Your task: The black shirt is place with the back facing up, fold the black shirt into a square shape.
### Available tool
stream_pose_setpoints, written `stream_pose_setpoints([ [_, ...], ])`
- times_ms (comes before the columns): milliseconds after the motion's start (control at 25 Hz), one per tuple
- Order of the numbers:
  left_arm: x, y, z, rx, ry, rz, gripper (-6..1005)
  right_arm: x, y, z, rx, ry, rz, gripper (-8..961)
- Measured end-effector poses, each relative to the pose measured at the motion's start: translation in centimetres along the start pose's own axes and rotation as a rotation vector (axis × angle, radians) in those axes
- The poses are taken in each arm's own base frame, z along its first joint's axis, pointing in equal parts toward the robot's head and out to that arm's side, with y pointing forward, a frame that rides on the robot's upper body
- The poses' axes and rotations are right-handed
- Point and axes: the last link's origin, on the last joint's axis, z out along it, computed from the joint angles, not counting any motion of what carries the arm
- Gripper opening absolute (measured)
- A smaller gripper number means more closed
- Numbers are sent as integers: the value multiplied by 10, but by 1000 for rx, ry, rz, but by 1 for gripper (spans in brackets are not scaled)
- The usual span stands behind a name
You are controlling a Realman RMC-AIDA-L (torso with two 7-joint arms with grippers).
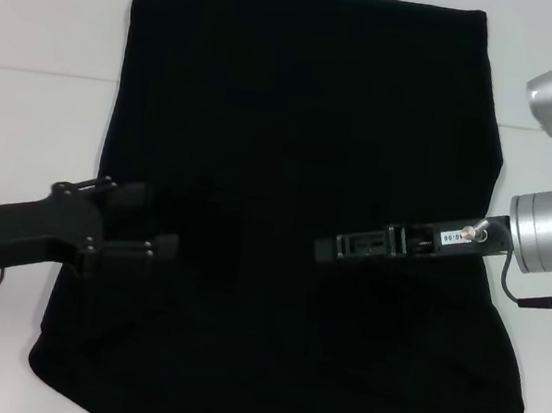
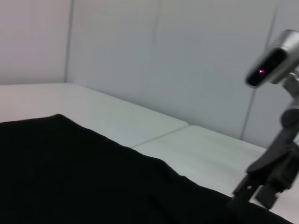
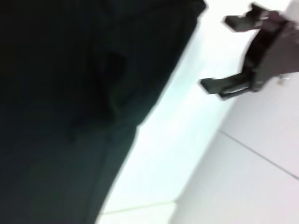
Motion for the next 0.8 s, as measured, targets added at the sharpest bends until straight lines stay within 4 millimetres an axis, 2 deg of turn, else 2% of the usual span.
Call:
stream_pose_setpoints([
  [280, -14, -5, -25, 81, -29, -56, 870, 11, -1, -7, -73, -78, -56, 733],
  [600, -23, -4, -50, 125, -63, -74, 868, 14, -29, -22, 57, -165, -11, 733],
  [800, -36, -1, -66, 148, -163, -138, 867, 16, -32, -20, 78, -171, -82, 732],
])
